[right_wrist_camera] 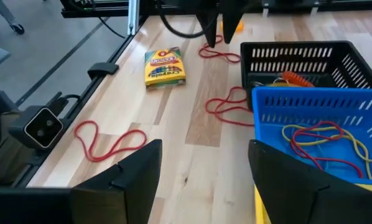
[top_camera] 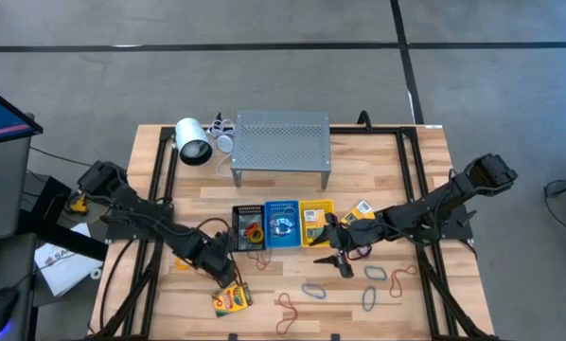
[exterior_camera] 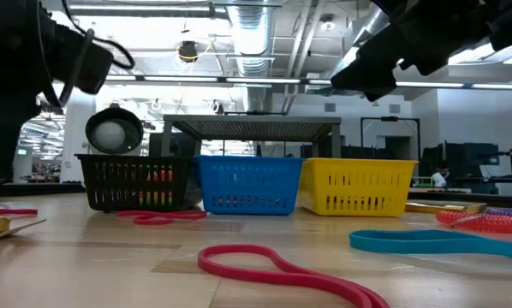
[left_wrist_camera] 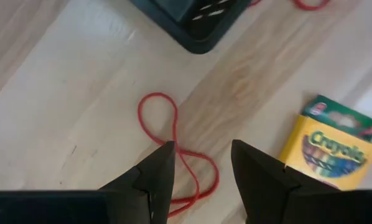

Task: Pick & Place Office Desk Supplies
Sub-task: Put the red rubber band into the blue basket

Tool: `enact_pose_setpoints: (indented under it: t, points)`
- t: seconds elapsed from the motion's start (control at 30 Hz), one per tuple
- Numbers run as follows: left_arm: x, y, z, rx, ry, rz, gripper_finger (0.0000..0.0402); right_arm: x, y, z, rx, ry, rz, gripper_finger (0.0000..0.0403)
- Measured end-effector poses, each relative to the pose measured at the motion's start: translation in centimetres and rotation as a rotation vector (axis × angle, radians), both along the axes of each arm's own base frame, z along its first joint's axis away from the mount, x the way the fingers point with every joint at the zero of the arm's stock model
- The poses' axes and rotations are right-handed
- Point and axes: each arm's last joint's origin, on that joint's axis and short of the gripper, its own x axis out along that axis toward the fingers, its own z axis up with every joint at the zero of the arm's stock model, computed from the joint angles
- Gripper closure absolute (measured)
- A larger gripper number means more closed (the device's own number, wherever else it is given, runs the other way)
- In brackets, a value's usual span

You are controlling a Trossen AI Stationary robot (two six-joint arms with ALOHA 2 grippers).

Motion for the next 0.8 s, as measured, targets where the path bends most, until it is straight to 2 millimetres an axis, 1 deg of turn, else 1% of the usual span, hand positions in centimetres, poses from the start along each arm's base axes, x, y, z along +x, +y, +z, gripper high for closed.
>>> enact_pose_setpoints:
  t: [0.27, 0.53, 0.67, 0.8]
  points:
    - [0.2, -0.3, -1.4, -0.009, 0.072, 0.013, 0.0248, -0.1, 0.3, 0.1, 0.004, -0.012, 0.012, 0.0168]
    - [0.0, -0.1, -2.0, 0.002, 0.093, 0.013, 0.0248, 0.0, 0.3, 0.2, 0.005, -0.024, 0.013, 0.0168]
    - [-0.3, 0.0, -2.5, -0.002, 0.094, 0.032, 0.0254, 0.0, 0.3, 0.2, 0.003, -0.026, 0.014, 0.0168]
    - [-0.2, 0.0, -2.6, -0.010, 0.083, 0.032, 0.0261, 0.0, 0.3, 0.2, 0.003, -0.026, 0.015, 0.0168]
